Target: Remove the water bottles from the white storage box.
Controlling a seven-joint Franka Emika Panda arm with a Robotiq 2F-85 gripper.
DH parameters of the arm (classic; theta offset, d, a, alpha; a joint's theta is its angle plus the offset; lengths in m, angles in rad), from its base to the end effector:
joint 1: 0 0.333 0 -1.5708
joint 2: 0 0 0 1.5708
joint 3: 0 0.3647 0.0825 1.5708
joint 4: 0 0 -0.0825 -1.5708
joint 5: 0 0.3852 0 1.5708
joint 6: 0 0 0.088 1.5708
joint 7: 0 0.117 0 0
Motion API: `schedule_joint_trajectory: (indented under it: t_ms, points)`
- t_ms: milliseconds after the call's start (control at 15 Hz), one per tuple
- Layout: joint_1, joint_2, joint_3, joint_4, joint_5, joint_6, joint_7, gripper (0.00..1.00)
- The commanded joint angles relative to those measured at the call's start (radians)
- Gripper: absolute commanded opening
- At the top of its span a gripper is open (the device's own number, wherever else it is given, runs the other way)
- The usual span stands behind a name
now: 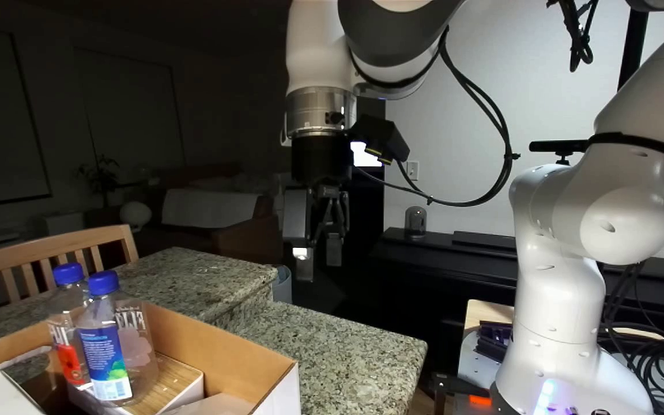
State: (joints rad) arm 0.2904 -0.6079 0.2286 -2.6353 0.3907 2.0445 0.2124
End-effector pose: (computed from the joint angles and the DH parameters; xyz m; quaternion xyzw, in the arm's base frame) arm 0.2784 0.1916 0.4641 -0.9930 -0.0446 0.0293 0.1053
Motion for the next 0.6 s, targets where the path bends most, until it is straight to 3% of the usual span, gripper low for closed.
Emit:
schedule_joint_trajectory:
  t_ms: [0,267,533]
  points:
    - [-0.021,0.004,0.042,0.007,-0.02,0.054,0.046,1.0]
    - [-0.032,0.06,0.128,0.05,-0.088,0.212,0.101,1.0]
    - [-0.092,0.159,0.247,0.135,-0.292,0.35,0.236,1.0]
